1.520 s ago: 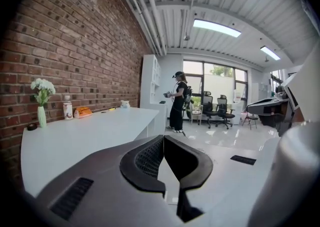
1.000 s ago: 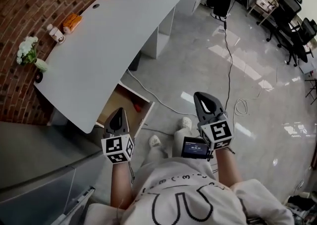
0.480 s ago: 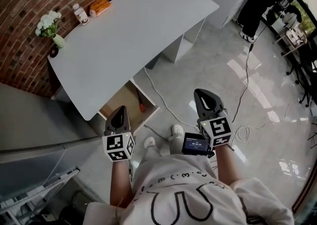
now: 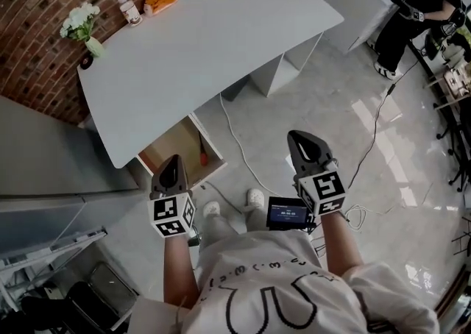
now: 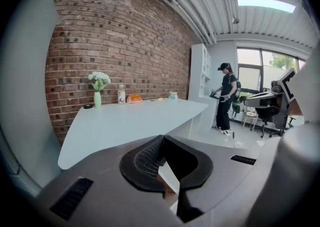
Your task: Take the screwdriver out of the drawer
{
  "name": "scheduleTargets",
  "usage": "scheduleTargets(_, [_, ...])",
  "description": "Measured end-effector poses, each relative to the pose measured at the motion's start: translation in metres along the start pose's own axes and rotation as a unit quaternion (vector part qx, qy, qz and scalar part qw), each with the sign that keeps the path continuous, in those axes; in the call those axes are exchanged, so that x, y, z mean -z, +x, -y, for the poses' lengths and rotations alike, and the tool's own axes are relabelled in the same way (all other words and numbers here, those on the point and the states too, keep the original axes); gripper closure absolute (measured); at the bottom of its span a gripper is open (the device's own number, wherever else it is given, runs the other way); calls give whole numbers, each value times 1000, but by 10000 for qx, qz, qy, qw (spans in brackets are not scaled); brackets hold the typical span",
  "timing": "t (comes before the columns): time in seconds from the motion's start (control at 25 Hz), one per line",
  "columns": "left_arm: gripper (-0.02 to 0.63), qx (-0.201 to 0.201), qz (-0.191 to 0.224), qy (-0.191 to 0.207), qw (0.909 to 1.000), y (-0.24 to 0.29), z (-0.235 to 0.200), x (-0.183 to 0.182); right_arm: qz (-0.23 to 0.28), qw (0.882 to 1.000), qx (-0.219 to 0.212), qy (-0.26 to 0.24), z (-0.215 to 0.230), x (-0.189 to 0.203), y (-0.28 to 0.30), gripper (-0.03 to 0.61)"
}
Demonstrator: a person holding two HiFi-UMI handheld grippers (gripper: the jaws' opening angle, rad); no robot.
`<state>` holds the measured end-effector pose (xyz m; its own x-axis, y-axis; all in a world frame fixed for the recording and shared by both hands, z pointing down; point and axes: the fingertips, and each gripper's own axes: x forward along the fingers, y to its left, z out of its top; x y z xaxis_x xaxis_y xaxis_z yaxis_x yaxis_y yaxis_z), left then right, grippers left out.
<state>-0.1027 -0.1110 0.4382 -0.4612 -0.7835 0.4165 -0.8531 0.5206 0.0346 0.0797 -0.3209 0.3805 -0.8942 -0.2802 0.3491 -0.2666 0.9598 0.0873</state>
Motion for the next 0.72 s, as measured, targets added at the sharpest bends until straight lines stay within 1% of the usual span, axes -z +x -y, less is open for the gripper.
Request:
scheduleTargets(0.12, [600, -161, -54, -78, 9998, 5, 3, 6, -56, 9997, -249, -51, 4, 5, 12, 558])
scheduleTargets(0.28, [600, -192, -120, -97, 9997, 16, 0, 16, -114, 9991, -400, -5, 3, 15, 29, 558])
scheduleTargets(0.4, [600, -178, -196, -51, 9996, 28, -5, 22, -210, 9989, -423, 68, 3, 25, 39, 558])
scheduleTargets(0.52, [600, -107, -330, -27, 9994, 43, -9, 32, -353, 9983, -351, 297, 6, 40, 50, 558])
scheduleTargets(0.64, [600, -44, -476, -30, 9989, 54, -15, 48, -426, 9971, -327, 539, 5, 53, 60, 558])
scheduleTargets(0.72, [600, -39, -580, -43, 9983, 61, -20, 62, -472, 9967, -337, 572, 3, 64, 68, 558])
